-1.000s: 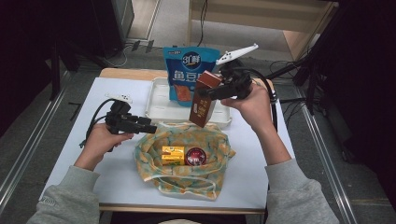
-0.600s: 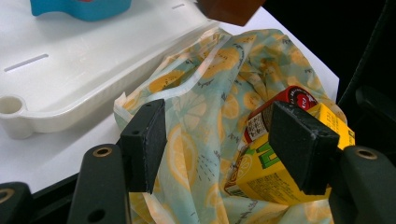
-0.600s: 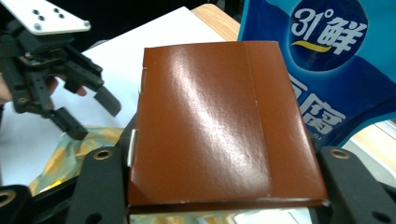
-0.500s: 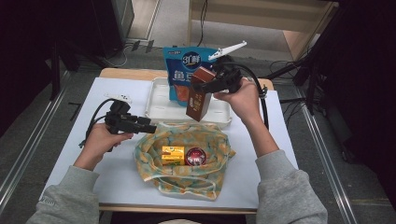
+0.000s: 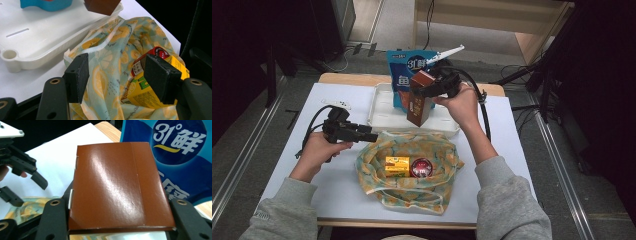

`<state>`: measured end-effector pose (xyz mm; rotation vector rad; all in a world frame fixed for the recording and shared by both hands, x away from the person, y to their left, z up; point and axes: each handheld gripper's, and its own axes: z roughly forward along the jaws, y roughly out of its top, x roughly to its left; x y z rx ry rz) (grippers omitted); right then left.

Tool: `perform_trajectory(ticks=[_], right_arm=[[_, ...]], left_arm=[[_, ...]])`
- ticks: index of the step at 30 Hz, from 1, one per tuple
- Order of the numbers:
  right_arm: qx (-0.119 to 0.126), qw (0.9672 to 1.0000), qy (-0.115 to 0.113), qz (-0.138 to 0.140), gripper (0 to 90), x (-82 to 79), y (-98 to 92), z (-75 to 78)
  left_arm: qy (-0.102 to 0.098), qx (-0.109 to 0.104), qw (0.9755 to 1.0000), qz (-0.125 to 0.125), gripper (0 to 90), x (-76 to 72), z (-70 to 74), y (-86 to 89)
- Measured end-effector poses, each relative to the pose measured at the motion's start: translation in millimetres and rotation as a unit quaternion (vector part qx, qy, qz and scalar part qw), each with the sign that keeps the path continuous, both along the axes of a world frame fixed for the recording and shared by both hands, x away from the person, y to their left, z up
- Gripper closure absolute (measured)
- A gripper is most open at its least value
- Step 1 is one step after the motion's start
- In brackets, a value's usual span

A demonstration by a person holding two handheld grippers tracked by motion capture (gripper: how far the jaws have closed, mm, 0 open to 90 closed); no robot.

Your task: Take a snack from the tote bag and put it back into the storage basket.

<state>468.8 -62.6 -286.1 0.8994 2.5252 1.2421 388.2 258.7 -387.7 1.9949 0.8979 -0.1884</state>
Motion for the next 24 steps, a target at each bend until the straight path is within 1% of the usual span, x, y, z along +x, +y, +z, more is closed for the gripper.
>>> perform_trajectory(ticks=[7,10,14,16,18,21,24], right_arm=[[0.000,1.0000,0.000,-0.008,44.2,8.5,6.8,-9.3],[-0.003,0.9999,-0.007,-0.015,44.2,11.0,10.3,-13.2],[0.006,0.9999,0.001,-0.015,44.2,15.6,13.5,-19.4],[0.004,0.9999,0.004,-0.016,44.1,16.3,16.2,-22.2],[0.001,0.9999,0.008,-0.010,44.1,17.2,19.0,-26.1],[-0.006,0.9999,0.007,-0.009,44.1,17.5,23.2,-32.3],[-0.001,0.9999,0.010,-0.012,44.1,18.4,25.9,-38.6]], left_arm=[[-0.002,-0.002,1.0000,-0.001,37.3,0.2,0.1,1.3],[0.000,-0.003,1.0000,-0.001,37.3,-0.2,0.1,0.9],[-0.001,-0.003,1.0000,-0.002,37.3,0.1,0.2,1.4],[0.002,-0.003,1.0000,-0.001,37.3,0.1,0.0,1.4],[0.000,-0.003,1.0000,-0.002,37.3,0.2,0.0,1.5],[0.001,-0.004,1.0000,-0.004,37.3,0.2,0.0,1.7],[0.003,-0.006,1.0000,-0.001,37.3,0.5,-0.3,2.7]])
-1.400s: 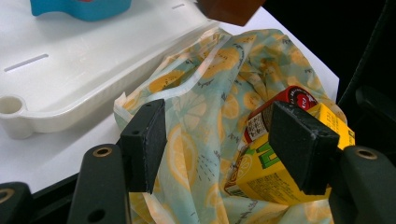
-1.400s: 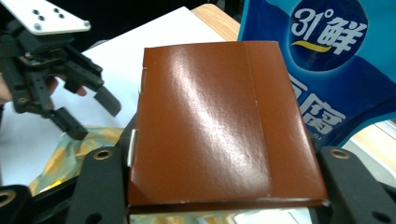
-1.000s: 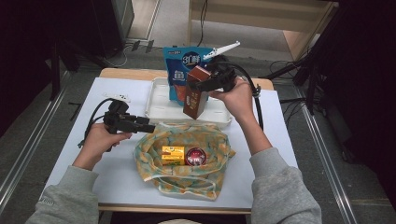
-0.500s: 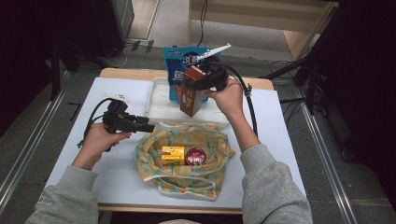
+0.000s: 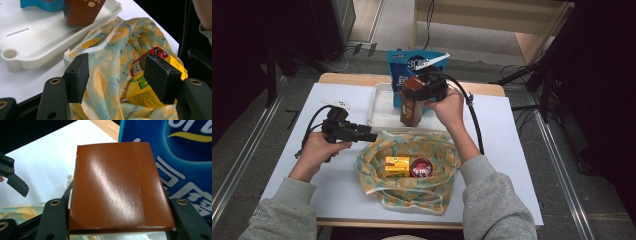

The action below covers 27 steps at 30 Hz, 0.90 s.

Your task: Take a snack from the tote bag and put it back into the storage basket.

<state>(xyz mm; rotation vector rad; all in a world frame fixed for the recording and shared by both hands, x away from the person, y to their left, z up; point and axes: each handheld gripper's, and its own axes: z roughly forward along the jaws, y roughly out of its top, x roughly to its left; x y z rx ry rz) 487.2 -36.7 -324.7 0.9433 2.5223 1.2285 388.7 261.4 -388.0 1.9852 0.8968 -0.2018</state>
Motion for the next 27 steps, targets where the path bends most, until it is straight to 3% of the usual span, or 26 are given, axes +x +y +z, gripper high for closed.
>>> perform_trajectory(ticks=[9,21,27], right_arm=[[0.004,1.0000,-0.005,0.001,44.4,-4.5,-1.0,-17.9],[0.022,0.9997,-0.005,0.005,44.7,-10.3,-21.9,-23.4],[0.010,0.9999,-0.007,0.009,44.8,-16.9,-31.5,-24.4]], left_arm=[[0.000,0.000,1.0000,0.001,37.3,0.1,-0.6,0.5],[0.001,0.000,1.0000,0.004,37.3,0.0,-0.9,1.4],[0.002,0.001,1.0000,0.004,37.4,-1.3,-1.9,0.9]])
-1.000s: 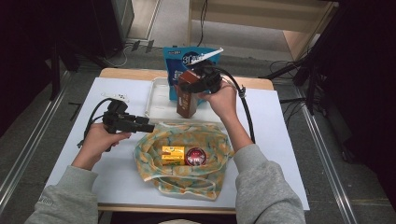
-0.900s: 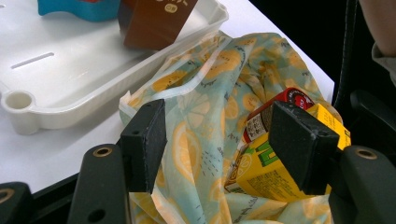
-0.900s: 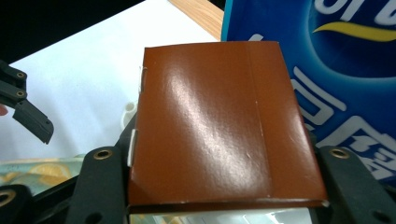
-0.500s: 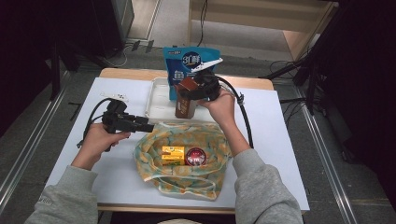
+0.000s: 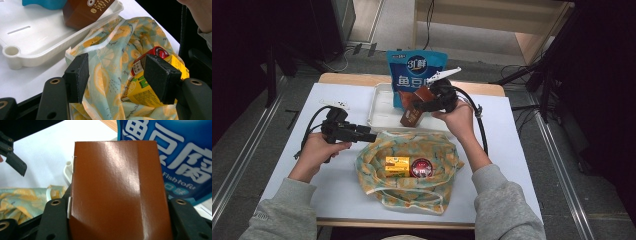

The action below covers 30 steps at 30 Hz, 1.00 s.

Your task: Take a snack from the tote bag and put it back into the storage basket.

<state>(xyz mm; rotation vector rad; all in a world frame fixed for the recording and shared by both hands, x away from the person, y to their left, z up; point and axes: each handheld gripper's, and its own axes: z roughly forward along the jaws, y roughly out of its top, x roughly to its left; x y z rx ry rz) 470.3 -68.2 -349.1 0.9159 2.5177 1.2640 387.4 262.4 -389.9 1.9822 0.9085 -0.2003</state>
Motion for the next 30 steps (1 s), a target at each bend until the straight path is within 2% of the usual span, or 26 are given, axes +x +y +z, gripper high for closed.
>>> perform_trajectory(ticks=[12,23,30], right_arm=[[0.005,1.0000,-0.006,-0.001,44.5,-7.4,-15.2,-7.2],[0.014,0.9999,-0.002,-0.004,44.2,-11.6,-27.3,-13.7],[0.007,1.0000,-0.003,0.001,43.9,-13.3,-29.2,-15.2]], left_arm=[[0.001,0.000,1.0000,0.002,37.3,0.1,-0.4,0.8],[0.002,0.005,1.0000,-0.001,37.3,0.6,-1.7,-0.4],[0.004,0.002,1.0000,0.001,37.3,1.1,-2.6,0.0]])
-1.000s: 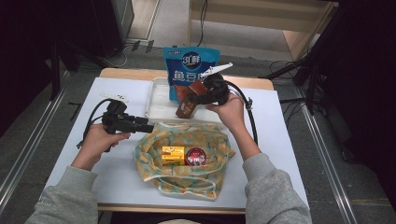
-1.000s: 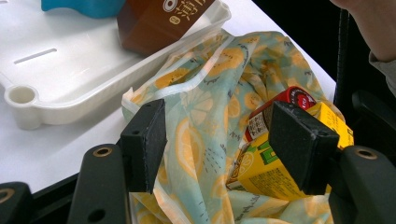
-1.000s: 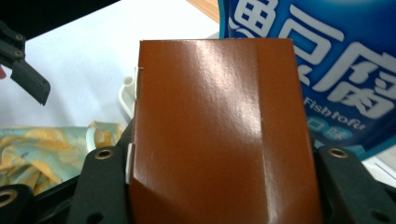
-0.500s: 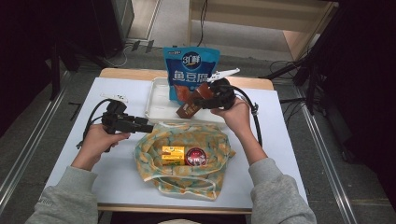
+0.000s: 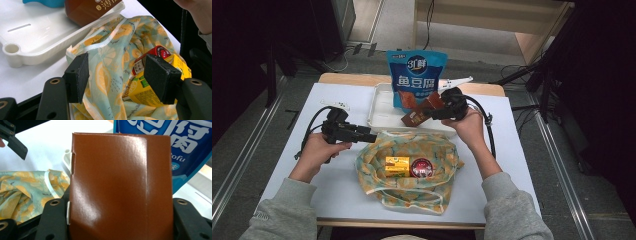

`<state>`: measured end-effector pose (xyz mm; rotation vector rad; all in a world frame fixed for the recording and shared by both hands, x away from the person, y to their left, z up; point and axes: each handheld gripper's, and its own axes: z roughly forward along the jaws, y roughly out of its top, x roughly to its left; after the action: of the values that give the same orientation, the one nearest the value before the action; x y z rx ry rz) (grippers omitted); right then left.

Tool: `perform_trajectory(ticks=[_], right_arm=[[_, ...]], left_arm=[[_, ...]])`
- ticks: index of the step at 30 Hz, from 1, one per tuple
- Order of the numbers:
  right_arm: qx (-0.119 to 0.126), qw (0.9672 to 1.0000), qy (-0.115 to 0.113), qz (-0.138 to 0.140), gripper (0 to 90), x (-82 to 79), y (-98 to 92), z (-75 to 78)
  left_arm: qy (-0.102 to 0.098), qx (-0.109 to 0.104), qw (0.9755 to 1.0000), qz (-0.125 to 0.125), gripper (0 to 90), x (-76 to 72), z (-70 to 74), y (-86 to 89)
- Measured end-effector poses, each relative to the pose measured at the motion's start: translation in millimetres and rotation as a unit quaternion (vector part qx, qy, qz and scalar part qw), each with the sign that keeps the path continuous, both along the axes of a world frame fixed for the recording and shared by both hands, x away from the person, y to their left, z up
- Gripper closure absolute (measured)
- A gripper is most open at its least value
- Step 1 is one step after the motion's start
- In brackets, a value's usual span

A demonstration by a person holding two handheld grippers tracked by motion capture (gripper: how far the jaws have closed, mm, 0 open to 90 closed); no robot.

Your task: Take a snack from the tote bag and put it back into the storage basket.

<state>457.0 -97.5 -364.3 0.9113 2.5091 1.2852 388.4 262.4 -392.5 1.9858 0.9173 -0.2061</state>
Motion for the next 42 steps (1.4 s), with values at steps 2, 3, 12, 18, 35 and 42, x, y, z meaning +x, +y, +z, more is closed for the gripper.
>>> perform_trajectory(ticks=[2,3,12,18,35,42], right_arm=[[-0.003,1.0000,0.000,0.002,43.8,-0.4,-1.2,-0.6],[-0.003,1.0000,0.000,0.003,43.8,-0.6,-1.9,-1.2],[-0.008,0.9998,0.017,0.006,43.9,-3.7,-11.4,-12.4],[-0.010,0.9994,0.032,0.013,44.2,-3.9,-9.7,-24.8],[-0.005,0.9988,0.041,0.027,42.4,-0.1,-1.0,-39.7],[-0.003,0.9987,0.042,0.030,41.9,4.7,2.5,-49.0]], left_arm=[[-0.001,0.002,1.0000,0.000,37.3,0.0,-0.1,-0.2],[-0.001,0.003,1.0000,0.000,37.3,0.0,-0.1,-0.3],[0.001,0.004,1.0000,0.000,37.3,0.0,-0.8,-1.1],[0.000,0.004,1.0000,0.000,37.3,0.0,-0.6,-0.4],[0.001,0.004,1.0000,0.000,37.3,0.1,-1.4,-0.8],[0.002,0.004,1.0000,-0.001,37.3,0.1,-1.2,-0.3]])
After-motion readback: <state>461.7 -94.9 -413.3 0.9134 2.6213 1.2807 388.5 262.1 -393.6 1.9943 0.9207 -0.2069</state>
